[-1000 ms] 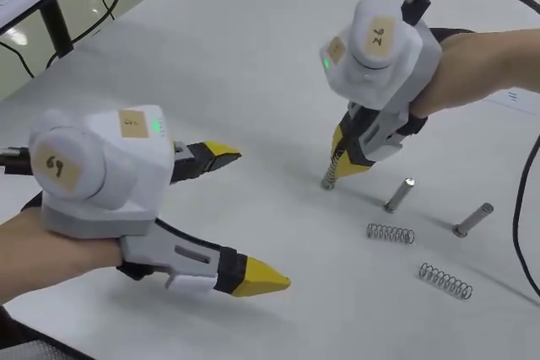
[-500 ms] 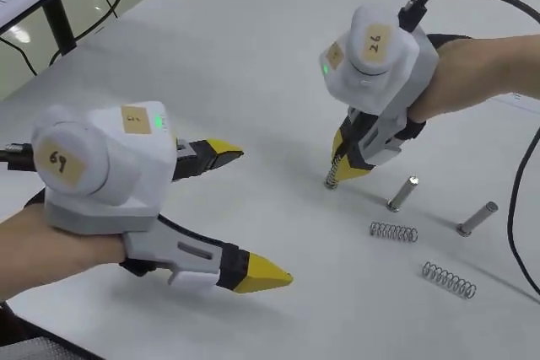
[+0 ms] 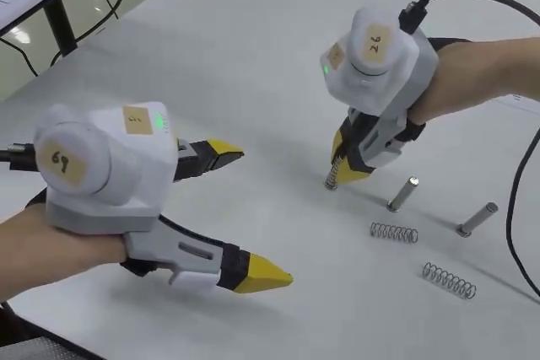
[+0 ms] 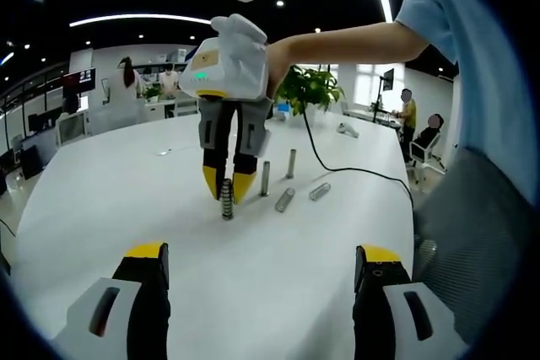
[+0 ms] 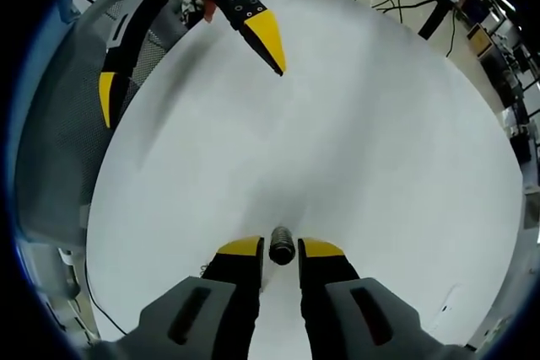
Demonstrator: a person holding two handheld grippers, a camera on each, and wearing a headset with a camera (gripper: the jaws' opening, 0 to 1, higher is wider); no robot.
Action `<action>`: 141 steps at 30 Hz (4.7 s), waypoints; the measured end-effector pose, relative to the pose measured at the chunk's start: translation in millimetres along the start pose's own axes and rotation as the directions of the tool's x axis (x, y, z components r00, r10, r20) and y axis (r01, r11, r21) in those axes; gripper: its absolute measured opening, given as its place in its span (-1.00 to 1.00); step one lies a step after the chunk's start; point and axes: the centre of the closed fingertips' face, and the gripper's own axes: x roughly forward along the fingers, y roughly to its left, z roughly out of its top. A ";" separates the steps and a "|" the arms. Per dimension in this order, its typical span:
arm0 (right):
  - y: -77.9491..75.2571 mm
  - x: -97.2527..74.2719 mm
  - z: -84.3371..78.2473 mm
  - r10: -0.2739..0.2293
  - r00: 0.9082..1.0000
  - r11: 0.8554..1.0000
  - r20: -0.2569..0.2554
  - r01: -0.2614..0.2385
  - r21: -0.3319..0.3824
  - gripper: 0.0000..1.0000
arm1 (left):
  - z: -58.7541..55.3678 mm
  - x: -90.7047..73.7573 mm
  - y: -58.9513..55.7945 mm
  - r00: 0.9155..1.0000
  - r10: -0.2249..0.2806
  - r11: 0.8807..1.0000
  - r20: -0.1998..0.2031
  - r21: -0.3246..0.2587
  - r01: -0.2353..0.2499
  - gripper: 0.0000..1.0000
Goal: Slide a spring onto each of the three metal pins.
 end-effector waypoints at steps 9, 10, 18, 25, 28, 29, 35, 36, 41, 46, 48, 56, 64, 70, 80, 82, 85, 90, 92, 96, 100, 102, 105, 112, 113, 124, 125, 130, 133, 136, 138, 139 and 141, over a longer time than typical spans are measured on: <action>-1.2 1.2 0.2 -0.003 0.999 0.998 0.048 0.000 0.061 -0.26 | 1.9 0.6 -1.5 1.000 -0.002 1.000 0.005 0.000 0.002 0.78; -1.3 0.6 1.7 -0.005 0.998 0.998 0.063 0.001 0.059 -0.24 | 2.3 0.6 -1.7 1.000 -0.002 1.000 0.006 0.000 0.002 0.78; 1.5 -3.8 6.6 -0.040 0.991 0.993 0.131 0.024 0.116 0.17 | 4.6 1.5 -4.2 1.000 -0.006 1.000 0.009 0.000 0.006 0.79; -1.8 -8.8 15.1 -0.107 0.966 0.983 0.237 0.066 0.173 0.45 | 6.9 0.4 -2.6 1.000 -0.001 1.000 0.018 -0.007 0.001 0.79; 0.4 -12.7 17.0 -0.124 0.954 0.975 0.273 0.066 0.213 0.51 | 7.8 -0.2 -1.9 1.000 0.003 1.000 0.022 -0.009 -0.003 0.80; 1.5 -13.7 16.3 -0.134 0.951 0.974 0.279 0.074 0.214 0.52 | 8.1 -0.3 -2.0 1.000 0.003 1.000 0.023 -0.009 -0.003 0.80; 5.0 -18.4 13.3 -0.188 0.925 0.957 0.331 0.097 0.274 0.77 | 10.5 -0.6 -3.3 1.000 0.001 1.000 0.028 -0.007 -0.001 0.80; 6.7 -20.3 12.8 -0.195 0.919 0.952 0.343 0.094 0.290 0.78 | 11.0 -0.9 -3.3 1.000 0.001 1.000 0.030 -0.008 -0.001 0.80; 12.1 -28.6 12.3 -0.239 0.899 0.938 0.368 0.115 0.327 0.89 | 13.9 -2.6 -2.2 0.999 0.005 1.000 0.040 -0.007 -0.004 0.80; 13.7 -37.9 9.1 -0.306 0.860 0.909 0.408 0.136 0.394 0.92 | 17.9 -3.3 -0.6 0.999 0.006 1.000 0.050 -0.008 -0.006 0.80; 16.5 -42.1 7.2 -0.320 0.852 0.904 0.414 0.144 0.402 0.91 | 18.7 -3.3 -0.8 0.999 0.002 1.000 0.049 -0.005 -0.002 0.80; 25.2 -67.3 -0.9 -0.409 0.798 0.858 0.442 0.172 0.484 0.87 | 25.4 -0.8 -2.1 0.999 -0.014 1.000 0.051 0.012 0.013 0.79; 45.2 -80.4 -18.9 -0.486 0.754 0.802 0.442 0.184 0.569 0.85 | 32.0 7.1 -9.9 0.998 -0.048 0.998 0.047 0.036 0.047 0.76; 63.7 -86.5 -45.7 -0.527 0.743 0.753 0.412 0.185 0.631 0.84 | 40.6 13.6 -13.9 0.996 -0.065 0.997 0.056 0.048 0.063 0.74; 93.7 -92.7 -84.7 -0.578 0.739 0.682 0.346 0.204 0.702 0.81 | 45.0 25.3 -21.4 0.994 -0.103 0.993 0.045 0.064 0.100 0.72; 99.9 -94.5 -90.3 -0.594 0.730 0.659 0.339 0.200 0.725 0.81 | 44.8 28.0 -23.2 0.993 -0.112 0.992 0.039 0.066 0.109 0.72; 109.6 -95.6 -98.2 -0.610 0.724 0.634 0.324 0.200 0.747 0.81 | 45.5 31.9 -26.1 0.991 -0.126 0.990 0.035 0.069 0.123 0.71; 126.2 -96.4 -112.1 -0.635 0.713 0.590 0.296 0.200 0.782 0.80 | 47.3 38.7 -30.7 0.989 -0.146 0.987 0.032 0.075 0.143 0.71; 130.7 -97.7 -114.7 -0.643 0.707 0.575 0.294 0.191 0.796 0.80 | 48.0 40.3 -31.8 0.988 -0.150 0.986 0.032 0.076 0.147 0.71; 138.5 -100.6 -120.9 -0.661 0.696 0.547 0.279 0.193 0.815 0.79 | 47.7 42.3 -33.3 0.987 -0.158 0.985 0.029 0.078 0.155 0.70; 146.9 -101.8 -125.6 -0.678 0.685 0.520 0.267 0.190 0.833 0.79 | 46.1 43.1 -35.6 0.986 -0.165 0.983 0.022 0.079 0.163 0.69; 151.8 -100.4 -127.5 -0.680 0.686 0.510 0.260 0.187 0.840 0.79 | 45.7 43.8 -36.0 0.986 -0.166 0.983 0.021 0.078 0.164 0.69; 157.2 -99.4 -130.2 -0.687 0.682 0.491 0.252 0.180 0.852 0.78 | 45.0 45.8 -36.4 0.985 -0.169 0.983 0.019 0.075 0.167 0.68; 168.7 -98.4 -136.6 -0.698 0.677 0.459 0.232 0.175 0.871 0.77 | 43.3 52.5 -38.8 0.983 -0.182 0.981 0.014 0.076 0.180 0.65; 170.0 -98.1 -137.6 -0.699 0.677 0.456 0.228 0.178 0.872 0.77 | 42.8 53.7 -38.7 0.983 -0.183 0.980 0.013 0.076 0.181 0.64; 178.0 -99.3 -148.0 -0.724 0.661 0.403 0.197 0.174 0.898 0.75 | 33.9 70.5 -39.5 0.981 -0.196 0.978 -0.006 0.072 0.196 0.47; 178.1 -99.9 -148.2 -0.726 0.660 0.399 0.196 0.172 0.901 0.75 | 32.6 73.7 -39.6 0.980 -0.198 0.978 -0.007 0.068 0.198 0.44; 177.5 -103.0 -150.3 -0.738 0.647 0.383 0.192 0.167 0.908 0.74 | 27.9 86.7 -41.1 0.979 -0.205 0.976 -0.013 0.074 0.205 0.32; 177.5 -103.1 -151.8 -0.740 0.646 0.378 0.188 0.169 0.910 0.73 | 24.1 94.7 -39.9 0.978 -0.210 0.975 -0.014 0.077 0.210 0.19; 177.4 -103.2 -155.1 -0.747 0.640 0.360 0.180 0.162 0.919 0.73 | 19.3 102.6 -38.8 0.976 -0.216 0.973 -0.024 0.072 0.217 0.02; 177.6 -104.4 -156.2 -0.753 0.635 0.349 0.175 0.159 0.923 0.72 | 16.6 108.5 -37.6 0.976 -0.215 0.974 -0.027 0.069 0.216 0.01; 177.8 -104.8 -156.1 -0.754 0.632 0.347 0.176 0.158 0.924 0.71 | 15.3 111.6 -35.9 0.977 -0.211 0.975 -0.026 0.068 0.213 -0.03; 179.3 -103.5 -156.6 -0.753 0.635 0.344 0.174 0.154 0.926 0.70 | 13.1 116.5 -33.6 0.977 -0.209 0.975 -0.027 0.064 0.211 -0.10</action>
